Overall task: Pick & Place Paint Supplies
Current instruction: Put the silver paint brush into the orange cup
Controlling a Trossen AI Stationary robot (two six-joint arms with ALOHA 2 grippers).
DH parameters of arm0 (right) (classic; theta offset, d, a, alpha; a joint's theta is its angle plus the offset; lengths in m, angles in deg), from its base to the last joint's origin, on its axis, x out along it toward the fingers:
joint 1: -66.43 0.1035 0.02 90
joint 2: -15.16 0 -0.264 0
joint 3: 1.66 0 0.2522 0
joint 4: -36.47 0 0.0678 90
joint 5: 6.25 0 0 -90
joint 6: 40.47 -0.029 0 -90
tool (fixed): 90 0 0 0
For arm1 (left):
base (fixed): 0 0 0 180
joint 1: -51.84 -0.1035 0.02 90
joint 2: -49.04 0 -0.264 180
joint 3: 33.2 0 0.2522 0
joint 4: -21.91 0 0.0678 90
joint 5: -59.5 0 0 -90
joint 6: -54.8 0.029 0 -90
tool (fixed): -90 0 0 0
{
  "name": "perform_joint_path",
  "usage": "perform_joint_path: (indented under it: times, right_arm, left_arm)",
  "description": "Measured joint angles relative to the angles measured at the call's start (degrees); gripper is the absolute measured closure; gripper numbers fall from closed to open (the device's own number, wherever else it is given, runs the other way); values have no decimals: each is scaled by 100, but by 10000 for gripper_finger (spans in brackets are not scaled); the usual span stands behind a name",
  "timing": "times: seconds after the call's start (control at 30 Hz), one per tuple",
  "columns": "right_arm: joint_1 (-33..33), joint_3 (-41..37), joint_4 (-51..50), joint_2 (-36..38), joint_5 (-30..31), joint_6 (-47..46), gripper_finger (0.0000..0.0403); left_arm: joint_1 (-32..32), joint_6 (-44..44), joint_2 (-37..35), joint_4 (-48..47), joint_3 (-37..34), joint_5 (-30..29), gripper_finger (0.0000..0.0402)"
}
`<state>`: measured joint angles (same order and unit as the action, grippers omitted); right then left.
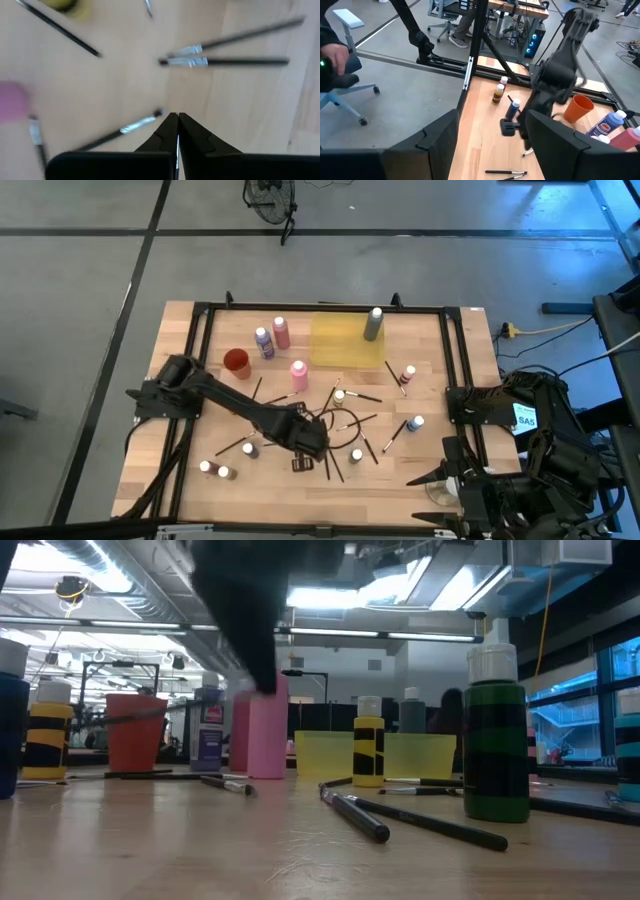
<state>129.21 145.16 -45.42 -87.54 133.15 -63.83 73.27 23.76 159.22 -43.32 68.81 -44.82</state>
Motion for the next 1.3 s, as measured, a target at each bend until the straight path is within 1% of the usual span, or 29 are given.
perform_joint_path:
  times: [0.17, 0.3, 0.43, 0.53, 0.8, 0.87, 0.97, 1.07, 1.17, 1.3]
  right_arm:
    - [-8, 0, 19, 0, 96, 0, 169]
    - [-55, 0, 60, 0, 98, 0, 169]
    - [-144, 0, 61, 0, 98, -4, 169]
    - [-252, 0, 58, 0, 100, -7, 169]
    - [-672, 13, 93, 45, 247, 155, 169]
    - [-772, 25, 134, 82, 248, 197, 169]
    - [-868, 26, 157, 99, 250, 238, 169]
    - [-958, 26, 145, 134, 246, 271, 169]
    - [-1038, 26, 143, 141, 267, 280, 169]
    - [-1131, 26, 126, 159, 224, 280, 169]
  left_arm:
    - [112, -247, -714, 74, 10, -1259, 399]
    - [172, -279, -1333, 97, 11, -2238, 399]
    - [216, -183, -1893, 66, 20, -2751, 399]
    - [262, 14, -2225, -144, 20, -3243, 399]
    - [109, 45, -3102, -1154, 20, -3939, 399]
    - [76, 48, -3355, -1194, -47, -4121, 399]
    - [54, 84, -3846, -1149, -425, -4384, 399]
    - [19, -52, -4451, -992, -1009, -4585, 399]
    - [15, -104, -5083, -544, -1650, -4691, 399]
    - [15, 78, -5829, 268, -2516, -5176, 399]
